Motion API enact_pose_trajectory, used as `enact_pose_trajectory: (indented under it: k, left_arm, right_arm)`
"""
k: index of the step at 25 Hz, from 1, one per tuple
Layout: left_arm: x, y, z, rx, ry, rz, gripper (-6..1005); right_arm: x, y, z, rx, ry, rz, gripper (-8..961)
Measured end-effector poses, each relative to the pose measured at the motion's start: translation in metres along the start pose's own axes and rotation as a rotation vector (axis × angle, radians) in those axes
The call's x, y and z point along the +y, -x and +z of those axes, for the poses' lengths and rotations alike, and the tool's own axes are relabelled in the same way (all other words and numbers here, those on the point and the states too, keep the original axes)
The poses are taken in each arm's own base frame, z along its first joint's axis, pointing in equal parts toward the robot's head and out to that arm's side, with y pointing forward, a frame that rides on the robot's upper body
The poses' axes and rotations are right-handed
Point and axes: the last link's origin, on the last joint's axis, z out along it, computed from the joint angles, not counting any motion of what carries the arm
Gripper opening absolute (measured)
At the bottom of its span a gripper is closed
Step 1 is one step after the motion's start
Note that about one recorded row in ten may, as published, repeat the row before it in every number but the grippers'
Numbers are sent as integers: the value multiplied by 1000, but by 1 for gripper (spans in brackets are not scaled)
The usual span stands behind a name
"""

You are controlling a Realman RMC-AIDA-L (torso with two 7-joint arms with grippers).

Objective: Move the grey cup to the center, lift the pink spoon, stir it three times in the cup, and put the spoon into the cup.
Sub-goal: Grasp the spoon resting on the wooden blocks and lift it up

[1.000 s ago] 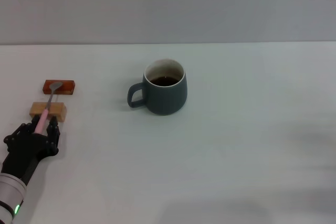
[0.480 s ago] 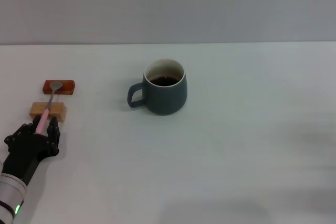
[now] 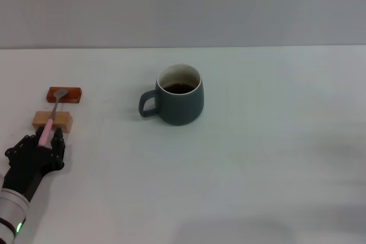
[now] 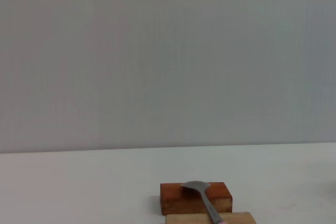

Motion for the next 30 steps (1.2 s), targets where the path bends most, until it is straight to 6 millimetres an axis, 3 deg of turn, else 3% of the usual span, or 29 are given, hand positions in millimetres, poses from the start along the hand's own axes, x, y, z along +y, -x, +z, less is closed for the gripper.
enact_pose_trajectory:
  k: [20, 23, 30]
  left_arm:
    - [-5, -1, -3, 17, -16, 21, 270]
    - [-6, -2, -3, 24, -17, 23, 169]
    - [-2, -7, -1, 53, -4, 32, 168]
  right_arm:
    - [0, -1, 0, 5, -1, 0, 0]
    - [0, -1, 0, 5, -1, 0, 0]
    - [0, -1, 0, 6, -1, 0, -2]
